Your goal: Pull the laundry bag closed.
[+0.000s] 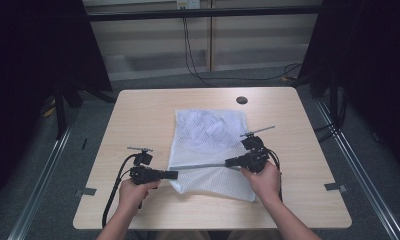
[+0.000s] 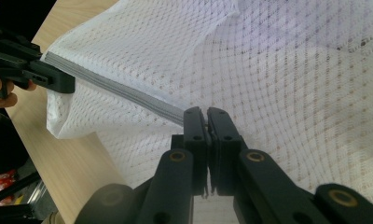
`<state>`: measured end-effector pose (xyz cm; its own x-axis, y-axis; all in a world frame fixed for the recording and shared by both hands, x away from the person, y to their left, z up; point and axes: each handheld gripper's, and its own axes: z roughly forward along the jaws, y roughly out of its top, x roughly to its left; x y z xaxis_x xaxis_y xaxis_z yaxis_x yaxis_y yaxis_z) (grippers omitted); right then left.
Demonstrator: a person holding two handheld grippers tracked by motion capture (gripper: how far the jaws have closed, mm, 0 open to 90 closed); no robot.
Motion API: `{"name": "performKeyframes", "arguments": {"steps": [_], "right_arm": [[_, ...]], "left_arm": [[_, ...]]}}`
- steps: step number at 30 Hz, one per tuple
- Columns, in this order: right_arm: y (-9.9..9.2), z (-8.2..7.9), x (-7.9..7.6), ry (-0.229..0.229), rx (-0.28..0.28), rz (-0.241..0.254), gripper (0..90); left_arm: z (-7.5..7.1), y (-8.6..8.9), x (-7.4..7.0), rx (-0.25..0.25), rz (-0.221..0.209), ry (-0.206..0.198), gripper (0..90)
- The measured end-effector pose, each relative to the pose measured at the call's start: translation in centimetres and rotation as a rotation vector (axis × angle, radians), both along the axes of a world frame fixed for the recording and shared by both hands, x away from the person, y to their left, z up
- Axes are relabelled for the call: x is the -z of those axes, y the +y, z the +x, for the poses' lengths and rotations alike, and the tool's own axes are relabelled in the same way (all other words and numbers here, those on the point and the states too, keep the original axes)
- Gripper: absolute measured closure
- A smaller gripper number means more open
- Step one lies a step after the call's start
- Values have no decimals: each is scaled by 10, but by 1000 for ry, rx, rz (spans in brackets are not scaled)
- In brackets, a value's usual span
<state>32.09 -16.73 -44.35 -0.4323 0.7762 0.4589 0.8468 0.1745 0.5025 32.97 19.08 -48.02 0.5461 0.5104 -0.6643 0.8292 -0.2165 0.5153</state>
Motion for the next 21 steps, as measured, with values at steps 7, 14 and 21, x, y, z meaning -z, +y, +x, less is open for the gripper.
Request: {"name": "performKeyframes", "arguments": {"steps": [7,14,21], "right_arm": [[-2,-1,0,-2,-4,1,872],[-8,0,1,-4,5,-2,871],[-9,-2,1,-10,4,-13,871]], "left_arm": [[0,0,0,3,2,-4,880],[0,1,0,-1,4,-1,880],[0,1,0,-4,5,0,880]]}}
